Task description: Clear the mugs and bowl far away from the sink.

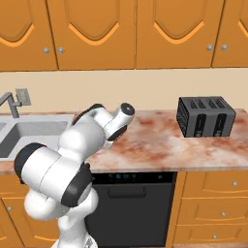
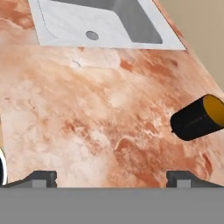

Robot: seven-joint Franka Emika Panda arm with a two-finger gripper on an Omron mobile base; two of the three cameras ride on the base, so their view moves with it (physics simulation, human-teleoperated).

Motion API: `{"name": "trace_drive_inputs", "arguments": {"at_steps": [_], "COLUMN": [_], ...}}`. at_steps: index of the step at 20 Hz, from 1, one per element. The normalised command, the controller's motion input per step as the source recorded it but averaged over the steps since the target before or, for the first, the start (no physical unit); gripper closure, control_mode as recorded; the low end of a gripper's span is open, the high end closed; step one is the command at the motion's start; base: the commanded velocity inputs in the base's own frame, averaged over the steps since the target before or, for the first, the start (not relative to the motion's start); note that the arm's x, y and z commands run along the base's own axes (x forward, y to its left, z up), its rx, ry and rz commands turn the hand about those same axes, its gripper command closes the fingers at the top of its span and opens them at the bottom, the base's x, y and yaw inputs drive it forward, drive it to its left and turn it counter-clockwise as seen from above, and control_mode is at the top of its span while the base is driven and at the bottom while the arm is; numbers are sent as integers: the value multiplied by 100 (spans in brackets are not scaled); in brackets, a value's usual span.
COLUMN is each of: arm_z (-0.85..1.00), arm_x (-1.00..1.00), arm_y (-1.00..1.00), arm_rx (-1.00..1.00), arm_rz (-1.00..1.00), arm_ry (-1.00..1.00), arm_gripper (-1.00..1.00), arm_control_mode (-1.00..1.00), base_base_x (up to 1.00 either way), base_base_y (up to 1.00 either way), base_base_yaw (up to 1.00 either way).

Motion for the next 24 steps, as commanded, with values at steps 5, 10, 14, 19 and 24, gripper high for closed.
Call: {"name": "trace_drive_inputs", "arguments": {"at_steps": [5,10,14,19,24], "arm_z": [0,-10,-6,-4,-5], "arm_x": [59,46,59,45,20], "arm_y": [-7,51,63,48,13], "arm_rx": [1,0,0,-2,-4], "arm_rz": [10,-11,-32,-43,-49], "arm_ry": [1,0,1,7,13], "arm_gripper": [-100,-100,-100,-100,-100], "arm_control_mode": [-100,-100,-100,-100,-100], "base_base_x": [0,0,0,0,0], "base_base_y": [0,0,0,0,0], "base_base_yaw": [0,0,0,0,0]}}
